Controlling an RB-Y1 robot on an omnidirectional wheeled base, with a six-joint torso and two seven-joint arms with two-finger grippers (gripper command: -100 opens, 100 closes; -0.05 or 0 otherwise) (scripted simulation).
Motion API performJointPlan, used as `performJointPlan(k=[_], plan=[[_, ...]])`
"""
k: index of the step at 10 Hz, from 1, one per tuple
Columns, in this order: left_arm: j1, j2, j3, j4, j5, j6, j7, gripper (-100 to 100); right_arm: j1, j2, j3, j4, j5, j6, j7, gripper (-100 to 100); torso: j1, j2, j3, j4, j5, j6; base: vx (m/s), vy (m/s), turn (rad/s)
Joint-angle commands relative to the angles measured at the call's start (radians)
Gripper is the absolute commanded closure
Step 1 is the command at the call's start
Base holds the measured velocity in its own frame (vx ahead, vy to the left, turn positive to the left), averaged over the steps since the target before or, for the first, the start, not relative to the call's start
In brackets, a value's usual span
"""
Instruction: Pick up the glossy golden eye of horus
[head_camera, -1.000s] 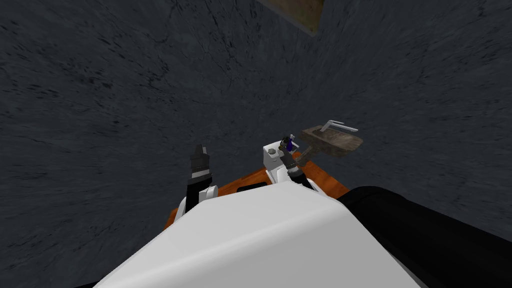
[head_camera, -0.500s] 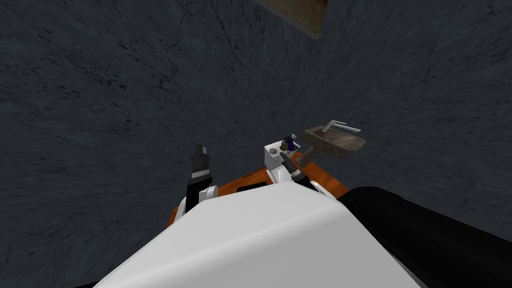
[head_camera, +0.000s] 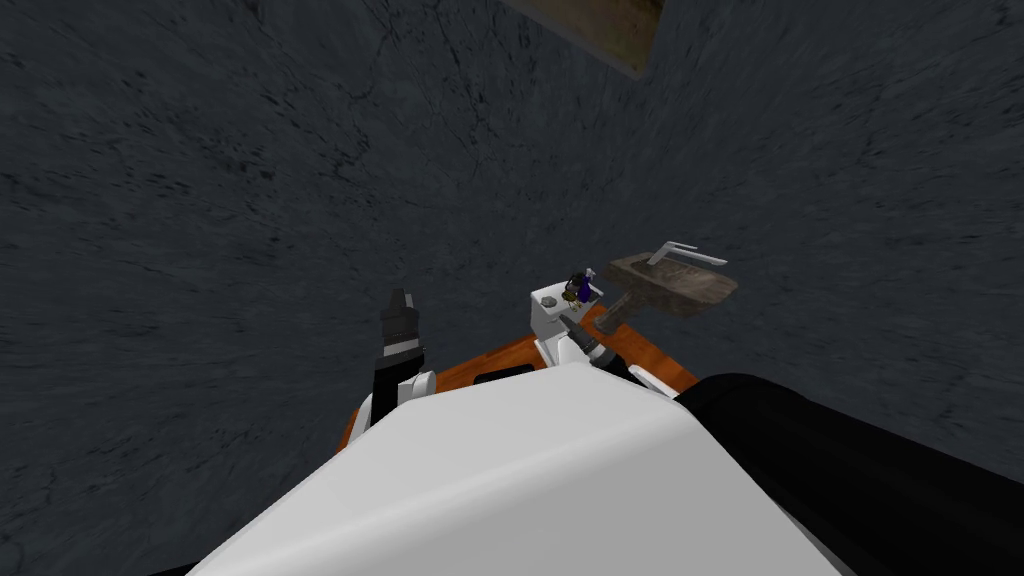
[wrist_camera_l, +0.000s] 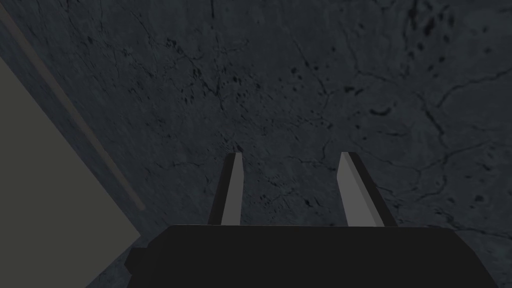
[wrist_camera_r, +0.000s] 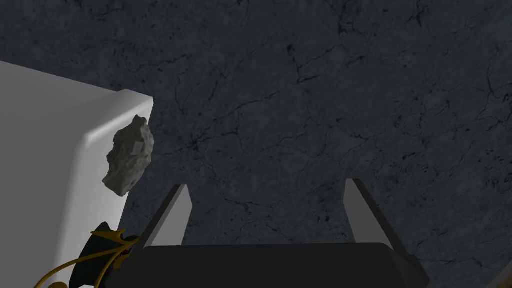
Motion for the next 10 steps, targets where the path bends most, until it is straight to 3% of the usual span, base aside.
performJointPlan(k=[1,3,4,10], plan=[[0.0,0.0,0.0,0.0,0.0,0.0,0.0,0,0.024,-0.05,-0.001,0.039,0.005,0.002,-0.011,-100,0.0,0.0,0.0,0.0,0.0,0.0,-0.006,0.031,0.051],[0.0,0.0,0.0,0.0,0.0,0.0,0.0,0,0.024,-0.094,-0.001,0.039,0.005,0.002,-0.011,-100,0.0,0.0,0.0,0.0,0.0,0.0,-0.001,0.018,0.01],[0.0,0.0,0.0,0.0,0.0,0.0,0.0,0,0.045,-0.129,0.002,0.077,0.011,0.001,-0.017,-100,0.0,0.0,0.0,0.0,0.0,0.0,-0.001,0.022,0.055],[0.0,0.0,0.0,0.0,0.0,0.0,0.0,0,0.084,-0.294,0.007,0.153,0.025,0.001,-0.03,-100,0.0,-0.001,0.0,0.0,0.0,0.0,0.004,0.022,0.028]])
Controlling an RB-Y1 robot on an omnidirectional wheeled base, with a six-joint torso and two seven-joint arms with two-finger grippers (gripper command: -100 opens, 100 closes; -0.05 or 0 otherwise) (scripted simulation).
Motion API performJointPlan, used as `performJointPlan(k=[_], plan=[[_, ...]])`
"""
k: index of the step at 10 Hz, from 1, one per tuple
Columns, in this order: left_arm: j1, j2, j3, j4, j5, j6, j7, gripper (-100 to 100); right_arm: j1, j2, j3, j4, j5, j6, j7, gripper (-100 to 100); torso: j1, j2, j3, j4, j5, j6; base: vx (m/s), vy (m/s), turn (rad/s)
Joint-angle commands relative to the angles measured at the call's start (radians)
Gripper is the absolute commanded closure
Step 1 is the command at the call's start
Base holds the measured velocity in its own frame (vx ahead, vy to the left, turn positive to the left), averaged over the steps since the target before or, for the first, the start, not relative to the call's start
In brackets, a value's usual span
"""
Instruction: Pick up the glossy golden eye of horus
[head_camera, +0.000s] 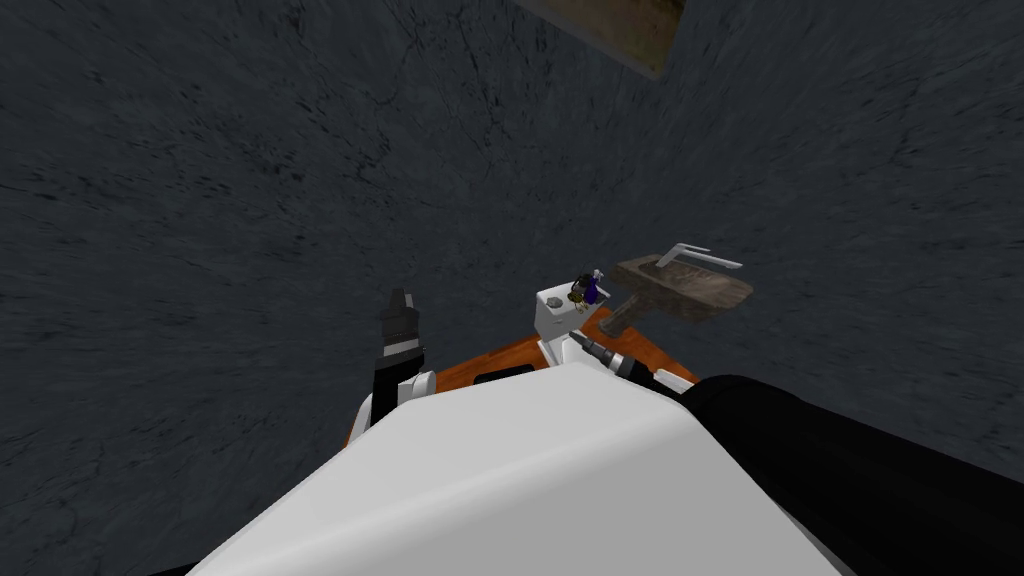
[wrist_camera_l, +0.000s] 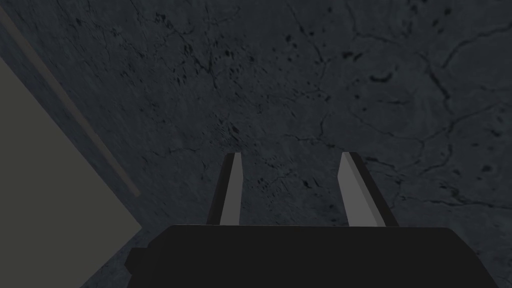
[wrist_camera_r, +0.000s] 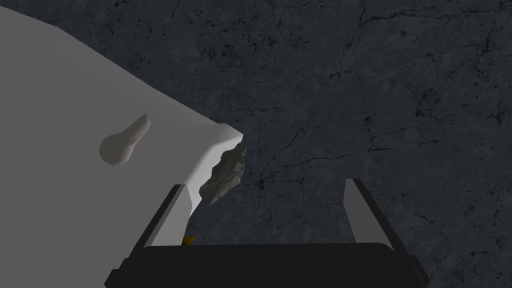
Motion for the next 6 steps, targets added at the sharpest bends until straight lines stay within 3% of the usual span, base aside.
performJointPlan(k=[1,6], plan=[[0.0,0.0,0.0,0.0,0.0,0.0,0.0,0,0.013,-0.05,0.008,0.041,0.01,0.008,-0.007,-100,0.0,0.0,0.0,0.0,0.0,0.0,0.012,0.034,0.054],[0.0,0.0,0.0,0.0,0.0,0.0,0.0,0,0.048,-0.208,0.011,0.111,0.022,0.01,-0.019,-100,0.0,-0.001,0.0,0.0,0.0,0.0,0.015,0.026,0.03]])
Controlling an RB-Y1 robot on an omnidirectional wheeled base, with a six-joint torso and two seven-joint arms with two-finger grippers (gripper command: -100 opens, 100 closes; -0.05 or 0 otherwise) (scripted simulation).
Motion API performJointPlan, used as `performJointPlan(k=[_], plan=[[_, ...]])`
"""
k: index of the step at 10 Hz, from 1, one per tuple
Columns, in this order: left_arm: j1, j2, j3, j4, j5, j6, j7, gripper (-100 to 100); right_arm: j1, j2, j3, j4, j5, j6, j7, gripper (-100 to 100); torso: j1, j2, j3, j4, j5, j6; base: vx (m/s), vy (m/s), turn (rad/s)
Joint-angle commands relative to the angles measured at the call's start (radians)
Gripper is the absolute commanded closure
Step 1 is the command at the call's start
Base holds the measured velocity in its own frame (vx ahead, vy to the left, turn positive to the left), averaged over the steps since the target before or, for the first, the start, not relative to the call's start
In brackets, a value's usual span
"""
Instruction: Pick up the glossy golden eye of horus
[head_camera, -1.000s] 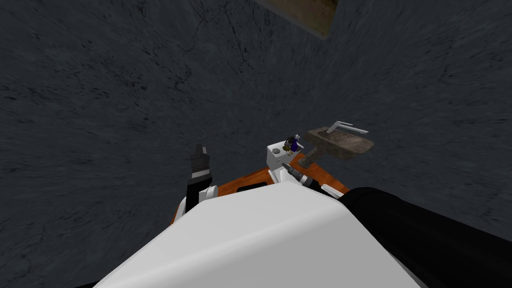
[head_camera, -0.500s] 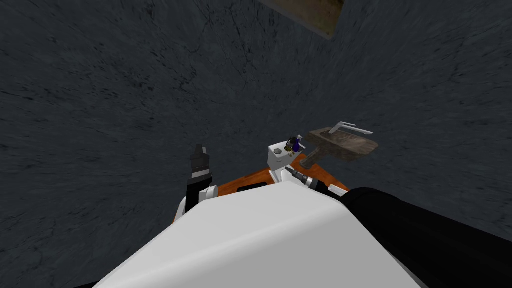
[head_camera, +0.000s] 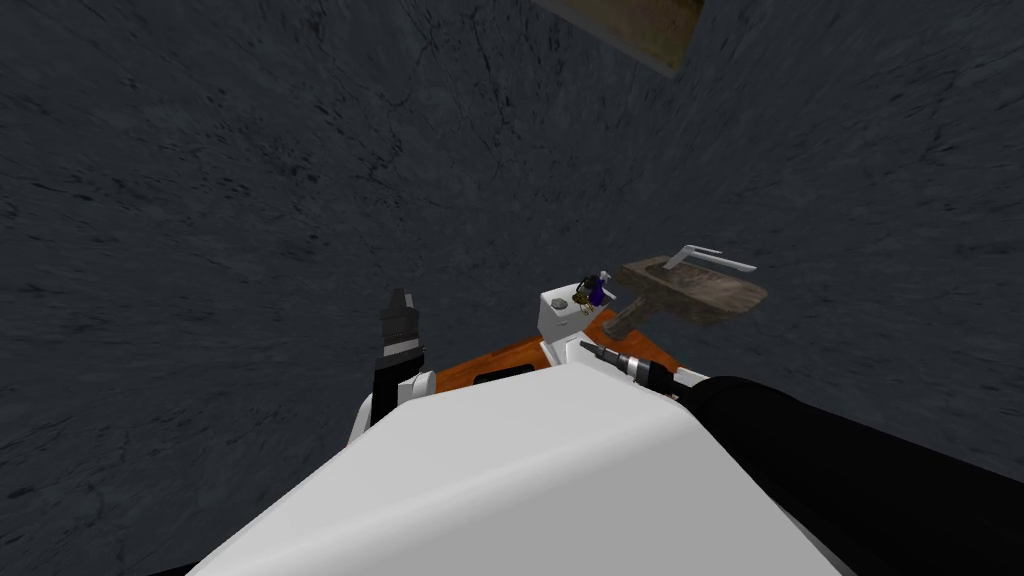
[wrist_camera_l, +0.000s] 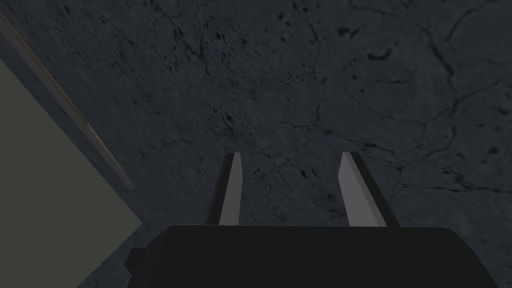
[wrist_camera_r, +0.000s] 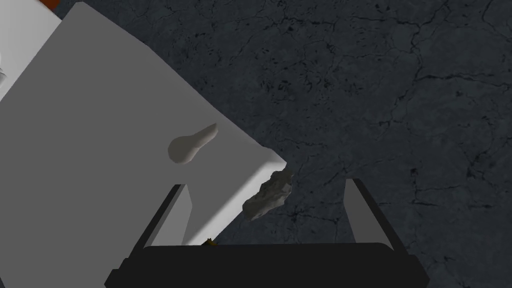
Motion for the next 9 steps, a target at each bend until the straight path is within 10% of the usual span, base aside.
performJointPlan(k=[1,9], plan=[[0.0,0.0,0.0,0.0,0.0,0.0,0.0,0,0.008,-0.05,0.009,0.037,0.01,0.011,-0.007,-100,0.0,0.0,0.0,0.0,0.0,0.0,0.026,0.033,0.046],[0.0,0.0,0.0,0.0,0.0,0.0,0.0,0,0.059,-0.289,0.01,0.152,0.032,0.02,-0.029,-100,0.0,-0.001,0.0,0.0,0.0,0.0,0.03,0.023,0.031]])
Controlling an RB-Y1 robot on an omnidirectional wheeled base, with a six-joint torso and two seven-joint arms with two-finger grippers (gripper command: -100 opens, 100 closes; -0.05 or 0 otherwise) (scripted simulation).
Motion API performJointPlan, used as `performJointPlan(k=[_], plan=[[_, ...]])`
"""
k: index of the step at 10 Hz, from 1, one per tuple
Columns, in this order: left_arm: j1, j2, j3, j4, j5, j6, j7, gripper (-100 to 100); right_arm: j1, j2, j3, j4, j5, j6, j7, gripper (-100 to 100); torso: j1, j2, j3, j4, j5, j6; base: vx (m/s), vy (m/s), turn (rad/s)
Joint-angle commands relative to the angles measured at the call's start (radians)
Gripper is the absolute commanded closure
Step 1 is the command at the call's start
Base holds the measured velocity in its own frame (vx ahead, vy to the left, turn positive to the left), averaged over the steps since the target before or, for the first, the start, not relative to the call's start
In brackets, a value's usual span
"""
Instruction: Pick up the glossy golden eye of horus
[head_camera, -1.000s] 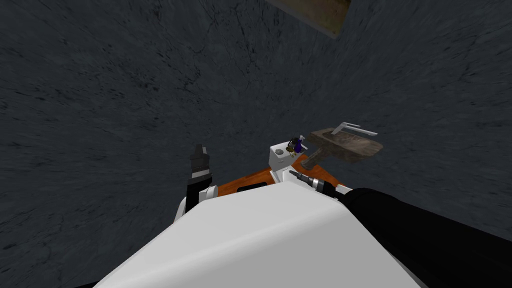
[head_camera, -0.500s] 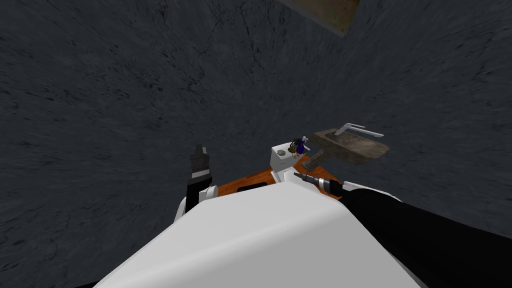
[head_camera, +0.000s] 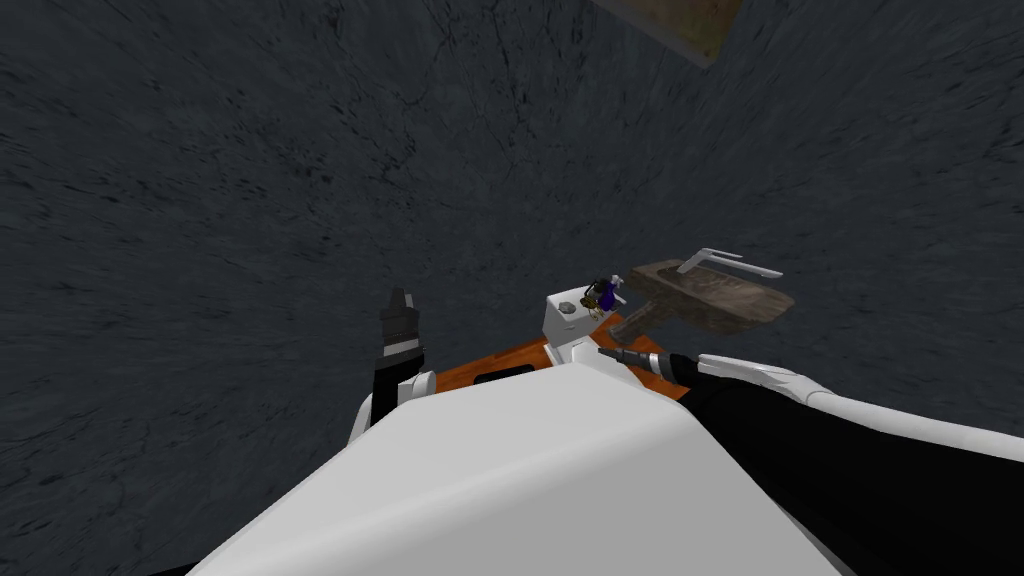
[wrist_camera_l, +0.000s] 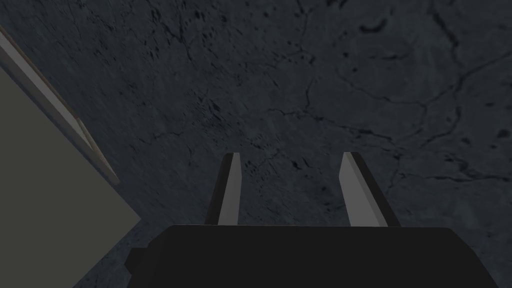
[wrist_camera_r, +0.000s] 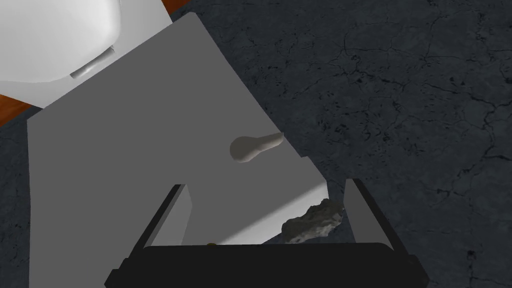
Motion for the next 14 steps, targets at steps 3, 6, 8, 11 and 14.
performJointPlan(k=[3,6,8,11,14], plan=[[0.0,0.0,0.0,0.0,0.0,0.0,0.0,0,0.017,-0.09,-0.003,0.034,0.007,0.006,-0.008,-100,0.0,0.0,0.0,0.0,0.0,0.0,0.036,0.021,0.021],[0.0,0.0,0.0,0.0,0.0,0.0,0.0,0,0.031,-0.177,-0.005,0.077,0.016,0.013,-0.016,-100,0.0,0.0,0.0,0.0,0.0,0.0,0.042,0.014,0.026],[0.0,0.0,0.0,0.0,0.0,0.0,0.0,0,0.036,-0.218,-0.006,0.096,0.02,0.017,-0.02,-100,0.0,-0.002,-0.001,0.0,0.0,0.0,0.061,0.016,0.028],[0.0,0.0,0.0,0.0,0.0,0.0,0.0,0,0.044,-0.316,-0.011,0.14,0.029,0.029,-0.03,-100,0.0,-0.003,-0.002,-0.001,0.0,0.0,0.081,0.023,0.031],[0.0,0.0,0.0,0.0,0.0,0.0,0.0,0,0.045,-0.384,-0.017,0.165,0.036,0.04,-0.037,-100,0.0,-0.002,-0.001,-0.001,0.0,0.0,0.077,0.014,0.018]])
